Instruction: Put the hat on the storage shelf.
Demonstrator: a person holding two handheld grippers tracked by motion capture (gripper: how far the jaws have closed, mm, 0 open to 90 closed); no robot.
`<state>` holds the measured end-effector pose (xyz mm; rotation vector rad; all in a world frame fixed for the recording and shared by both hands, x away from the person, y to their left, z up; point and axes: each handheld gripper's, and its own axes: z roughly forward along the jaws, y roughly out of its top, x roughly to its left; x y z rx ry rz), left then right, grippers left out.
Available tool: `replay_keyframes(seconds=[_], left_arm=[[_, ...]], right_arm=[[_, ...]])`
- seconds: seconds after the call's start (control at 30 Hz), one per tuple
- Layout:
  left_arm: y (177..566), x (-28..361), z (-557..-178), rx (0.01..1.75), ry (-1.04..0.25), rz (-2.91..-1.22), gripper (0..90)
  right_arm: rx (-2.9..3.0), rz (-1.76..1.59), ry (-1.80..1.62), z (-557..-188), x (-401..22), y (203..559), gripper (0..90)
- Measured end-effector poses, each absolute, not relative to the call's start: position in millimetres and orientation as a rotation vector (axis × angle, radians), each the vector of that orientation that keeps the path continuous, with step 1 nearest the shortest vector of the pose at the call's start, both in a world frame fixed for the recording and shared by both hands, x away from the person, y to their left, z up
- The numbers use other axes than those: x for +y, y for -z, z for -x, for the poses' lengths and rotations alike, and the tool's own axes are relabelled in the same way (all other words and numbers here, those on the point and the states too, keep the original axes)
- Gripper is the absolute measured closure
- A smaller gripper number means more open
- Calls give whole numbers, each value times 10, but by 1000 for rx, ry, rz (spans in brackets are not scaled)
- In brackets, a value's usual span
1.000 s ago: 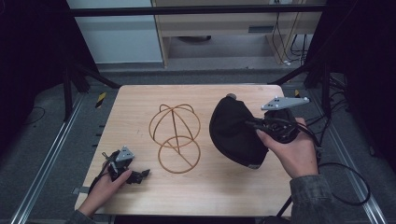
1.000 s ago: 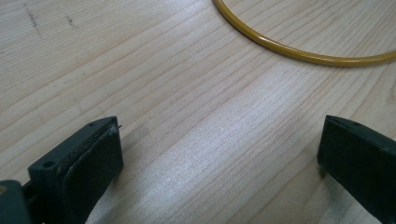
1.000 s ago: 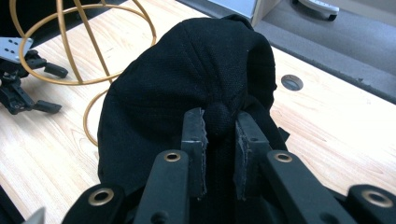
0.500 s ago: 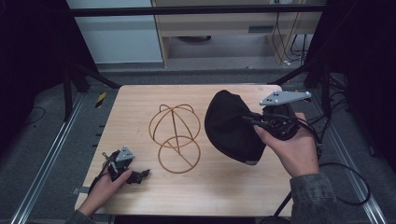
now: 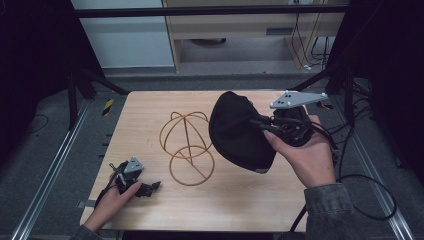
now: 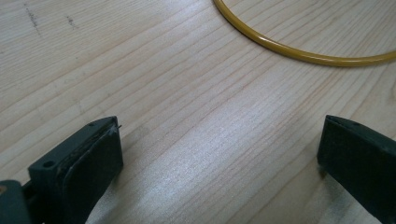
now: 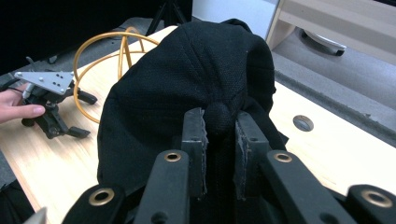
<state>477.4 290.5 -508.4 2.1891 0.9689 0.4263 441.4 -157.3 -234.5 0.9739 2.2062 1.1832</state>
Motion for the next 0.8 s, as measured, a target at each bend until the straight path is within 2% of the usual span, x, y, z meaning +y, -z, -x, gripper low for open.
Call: replay_keyframes(seconds=[0.8], left_arm=[[5083,2906,-4774,967,-426,-2192,0]], right_arm=[[2242,-868,-1232,-4473,-1193,2140,771]])
